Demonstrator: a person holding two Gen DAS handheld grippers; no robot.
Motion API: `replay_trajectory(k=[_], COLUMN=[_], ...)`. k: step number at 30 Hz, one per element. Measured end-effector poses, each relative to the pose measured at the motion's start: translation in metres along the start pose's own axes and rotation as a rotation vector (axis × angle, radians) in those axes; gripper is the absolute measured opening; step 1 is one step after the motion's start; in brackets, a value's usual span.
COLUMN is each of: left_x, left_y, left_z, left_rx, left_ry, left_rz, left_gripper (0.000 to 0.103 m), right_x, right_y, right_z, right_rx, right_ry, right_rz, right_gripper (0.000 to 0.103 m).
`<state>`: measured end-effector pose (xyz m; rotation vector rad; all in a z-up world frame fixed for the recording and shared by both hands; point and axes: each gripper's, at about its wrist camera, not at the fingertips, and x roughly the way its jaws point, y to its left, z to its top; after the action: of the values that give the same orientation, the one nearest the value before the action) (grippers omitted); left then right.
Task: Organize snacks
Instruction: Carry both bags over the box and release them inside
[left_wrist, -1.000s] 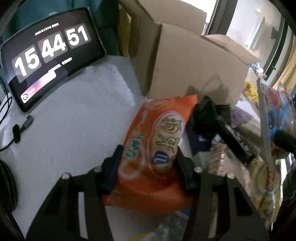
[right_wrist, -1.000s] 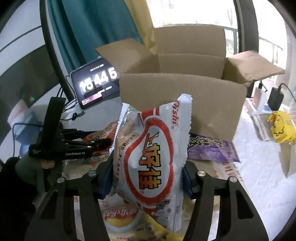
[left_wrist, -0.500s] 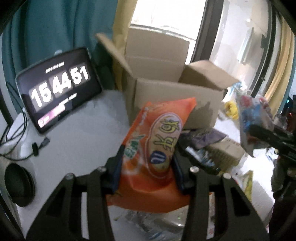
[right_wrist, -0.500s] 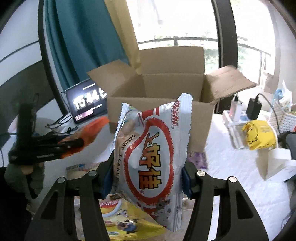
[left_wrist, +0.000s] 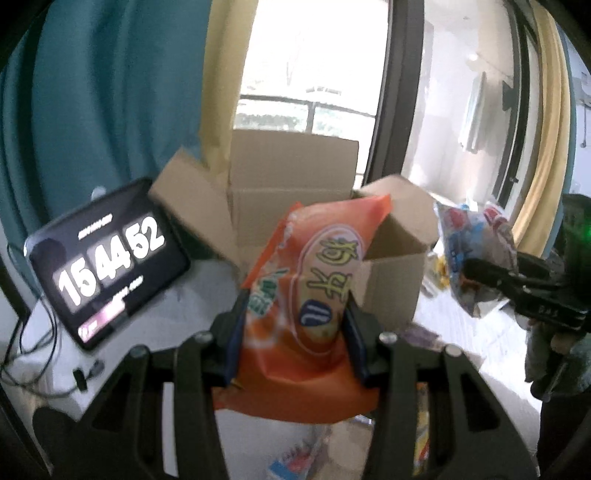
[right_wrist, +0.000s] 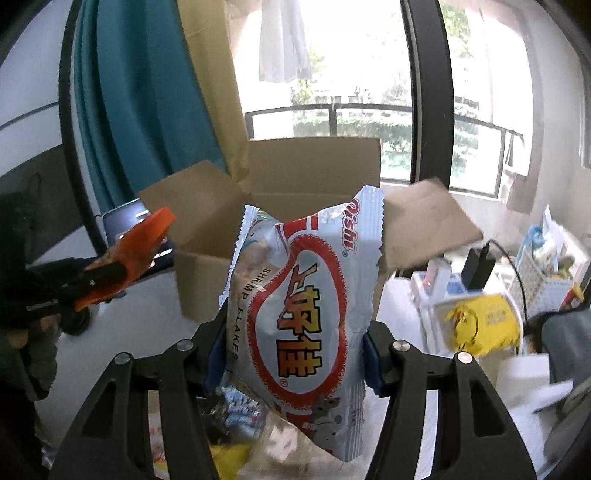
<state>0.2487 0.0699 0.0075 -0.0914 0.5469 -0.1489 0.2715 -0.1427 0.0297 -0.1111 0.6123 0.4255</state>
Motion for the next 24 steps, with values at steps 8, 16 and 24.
replay_trajectory(k=[8,16,24], left_x=[0.019,0.053,0.092], left_y=[-0.008,0.000,0.010], left_z=[0.031,0.052,0.060], left_rx=[0.052,0.066,0.061], left_ry=[-0.068,-0.099,-0.076], left_rz=[0.013,0.046,0.035], left_gripper=[0.047,0.047,0.047], right_x=[0.024,0.056,0.087], right_y=[-0.005,-0.006,-0.007], right_z=[0.028,0.049,0.065], right_rx=[-0.019,-0.017,0.003], right_ry=[-0.048,-0.068,-0.070], right_rz=[-0.025,-0.024,-0.020], right_gripper=[0.062,0.062,0.062])
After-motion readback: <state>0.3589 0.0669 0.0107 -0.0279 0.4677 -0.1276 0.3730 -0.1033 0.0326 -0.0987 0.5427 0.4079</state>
